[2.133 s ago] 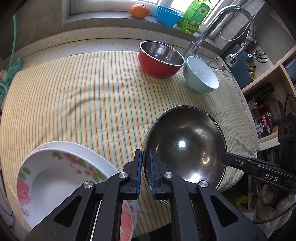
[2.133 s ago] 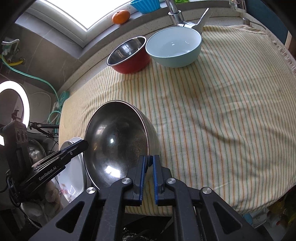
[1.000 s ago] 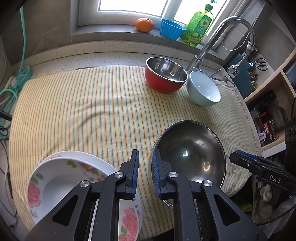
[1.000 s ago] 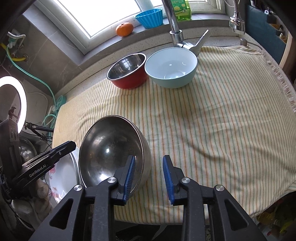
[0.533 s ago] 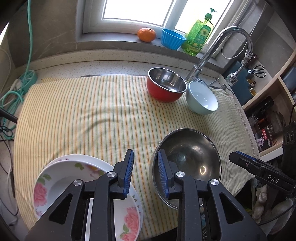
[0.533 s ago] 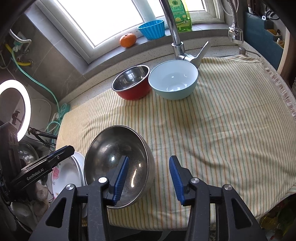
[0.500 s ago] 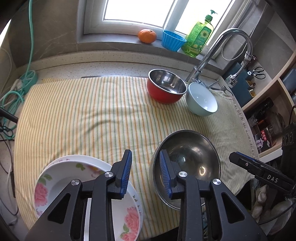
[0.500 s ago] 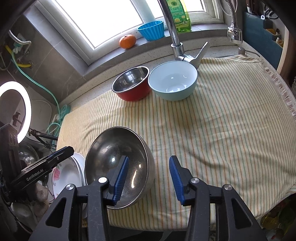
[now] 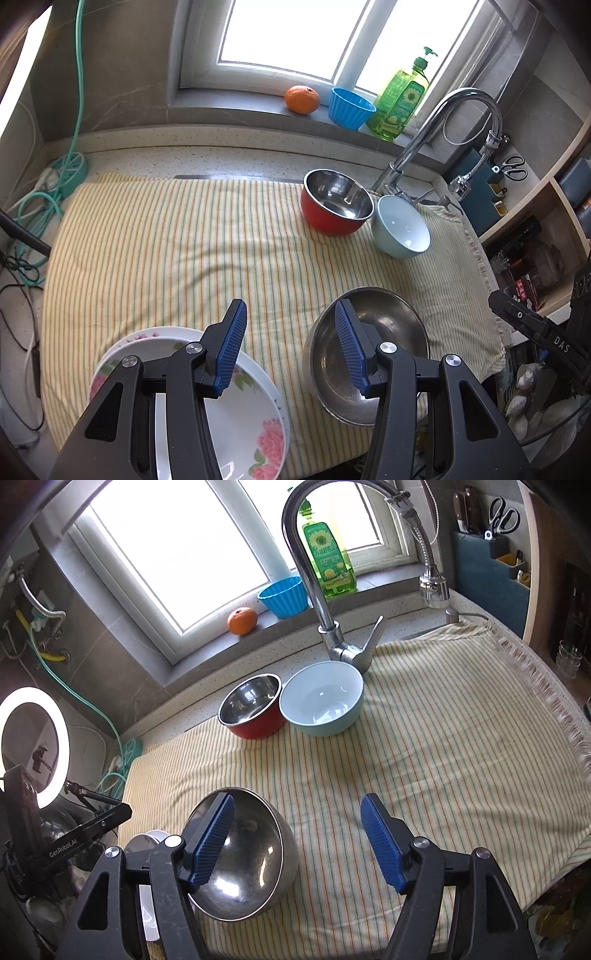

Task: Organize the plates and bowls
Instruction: 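Move both open grippers to the red-bottomed steel bowl, then close both grippers on the rim of the red-bottomed steel bowl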

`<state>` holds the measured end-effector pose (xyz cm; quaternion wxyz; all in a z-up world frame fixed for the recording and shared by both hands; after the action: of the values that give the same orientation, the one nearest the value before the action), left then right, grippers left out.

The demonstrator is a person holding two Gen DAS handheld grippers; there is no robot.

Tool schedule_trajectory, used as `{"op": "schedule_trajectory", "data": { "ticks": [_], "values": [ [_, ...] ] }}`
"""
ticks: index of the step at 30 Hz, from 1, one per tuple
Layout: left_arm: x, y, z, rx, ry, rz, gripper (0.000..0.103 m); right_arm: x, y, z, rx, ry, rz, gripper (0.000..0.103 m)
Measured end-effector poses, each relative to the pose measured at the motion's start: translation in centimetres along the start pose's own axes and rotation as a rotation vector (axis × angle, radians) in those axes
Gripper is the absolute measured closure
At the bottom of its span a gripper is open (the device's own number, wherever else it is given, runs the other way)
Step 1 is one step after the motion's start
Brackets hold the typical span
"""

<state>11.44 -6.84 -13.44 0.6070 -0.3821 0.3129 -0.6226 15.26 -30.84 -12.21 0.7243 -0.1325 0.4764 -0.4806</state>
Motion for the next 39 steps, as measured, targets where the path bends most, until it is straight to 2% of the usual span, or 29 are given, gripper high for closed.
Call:
{"op": "schedule_trajectory", "data": {
  "ticks": [4,10,22,25,30,32,34,36,39],
  "values": [
    [0.0,-0.4,0.9,0.026,-0.054,0.022,0.055,-1.0,0.3,1.8,-0.027,-0.104,0.031,0.032],
    [0.1,-0.4,2.0,0.045,-0.139,0.055,0.055,-1.9,2.8,3.6,-0.157,-0.281,0.004,0.032],
    [3.1,0.7,4.1,0.059,-0.223,0.066,0.055,-2.8,6.2,8.5,-0.281,-0.422,0.161,0.033],
    [3.9,1.0,4.8,0.068,-0.224,0.072,0.055,-2.9,7.2,10.4,-0.299,-0.438,0.18,0.046],
    [4.6,2.5,5.8,0.046,-0.246,0.081,0.056,-3.4,9.5,12.3,-0.351,-0.477,0.202,0.053],
    [4.8,3.4,6.2,0.024,-0.266,0.074,0.057,-3.5,10.7,12.7,-0.381,-0.487,0.202,0.066],
    [4.9,4.2,6.6,0.001,-0.278,0.065,0.057,-3.4,12.1,13.2,-0.415,-0.471,0.201,0.071],
    [5.1,4.9,7.0,-0.015,-0.285,0.064,0.066,-3.5,13.3,13.6,-0.439,-0.469,0.202,0.073],
    [5.3,6.2,7.5,-0.042,-0.285,0.069,0.068,-3.9,15.1,14.0,-0.466,-0.533,0.169,0.074]
  ]
}}
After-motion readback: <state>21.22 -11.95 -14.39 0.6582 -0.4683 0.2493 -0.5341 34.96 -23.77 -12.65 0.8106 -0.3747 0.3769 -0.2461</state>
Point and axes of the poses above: each gripper's, at about its wrist camera, not at the fingertips, and y roughly the way its jaws point, x to its right, z to its top, the point moved 8 cm from there along y, roughly the way its jaws point, and after that the axes turned 13 degrees about z, right-handed, at the moved point
